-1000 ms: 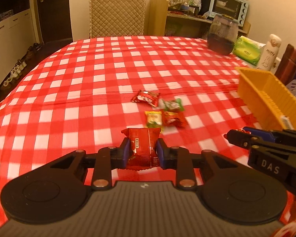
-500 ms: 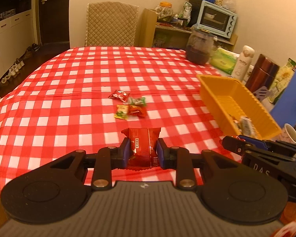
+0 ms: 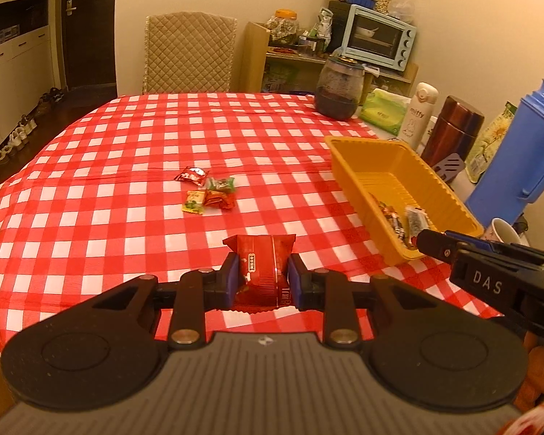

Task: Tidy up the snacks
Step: 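Carry the red packet and small red candy over the orange tray, then open both grippers above the tray to drop the candies, then withdraw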

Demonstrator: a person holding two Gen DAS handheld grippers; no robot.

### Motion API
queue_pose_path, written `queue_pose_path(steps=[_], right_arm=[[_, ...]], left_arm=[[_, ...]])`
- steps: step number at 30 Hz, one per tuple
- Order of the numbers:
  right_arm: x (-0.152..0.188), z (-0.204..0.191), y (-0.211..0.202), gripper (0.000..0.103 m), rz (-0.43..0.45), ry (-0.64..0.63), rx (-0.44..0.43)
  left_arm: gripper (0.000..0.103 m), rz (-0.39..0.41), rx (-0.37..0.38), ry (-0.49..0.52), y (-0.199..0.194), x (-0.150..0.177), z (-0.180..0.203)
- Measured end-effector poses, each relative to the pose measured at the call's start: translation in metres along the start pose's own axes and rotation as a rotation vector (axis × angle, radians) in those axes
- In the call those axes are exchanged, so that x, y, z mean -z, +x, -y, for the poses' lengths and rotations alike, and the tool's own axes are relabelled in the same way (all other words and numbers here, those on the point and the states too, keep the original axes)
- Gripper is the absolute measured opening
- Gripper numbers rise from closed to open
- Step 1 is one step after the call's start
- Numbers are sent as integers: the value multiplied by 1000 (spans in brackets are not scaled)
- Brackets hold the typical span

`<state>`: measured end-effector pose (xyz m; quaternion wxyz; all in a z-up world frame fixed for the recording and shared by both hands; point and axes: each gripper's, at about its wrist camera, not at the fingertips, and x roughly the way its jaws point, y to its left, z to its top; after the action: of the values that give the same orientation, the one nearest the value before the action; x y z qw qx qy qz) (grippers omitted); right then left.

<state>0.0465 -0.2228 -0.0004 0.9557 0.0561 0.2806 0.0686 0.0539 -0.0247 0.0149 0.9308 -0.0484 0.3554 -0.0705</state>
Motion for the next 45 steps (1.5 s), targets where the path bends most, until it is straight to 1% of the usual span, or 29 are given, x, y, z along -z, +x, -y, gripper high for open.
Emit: queue_pose_path(steps=[6, 11, 20, 27, 34, 45], right_arm=[[-3, 13, -12, 25, 16, 16, 22], [-5, 31, -18, 25, 22, 35, 57], [-8, 74, -26, 25, 17, 93, 137], [-8, 104, -28, 25, 15, 139, 180], [-8, 124, -25, 25, 8, 170, 202], [-10, 143, -10, 25, -2, 186, 212]], left_arm=[[26, 9, 26, 17, -3, -5, 14], [26, 5, 58, 40, 1, -9, 32], [26, -6, 119, 98, 15, -17, 72], [26, -12, 157, 155, 28, -23, 106], [26, -24, 183, 187, 41, -27, 128], [26, -44, 207, 203, 66, -35, 146]])
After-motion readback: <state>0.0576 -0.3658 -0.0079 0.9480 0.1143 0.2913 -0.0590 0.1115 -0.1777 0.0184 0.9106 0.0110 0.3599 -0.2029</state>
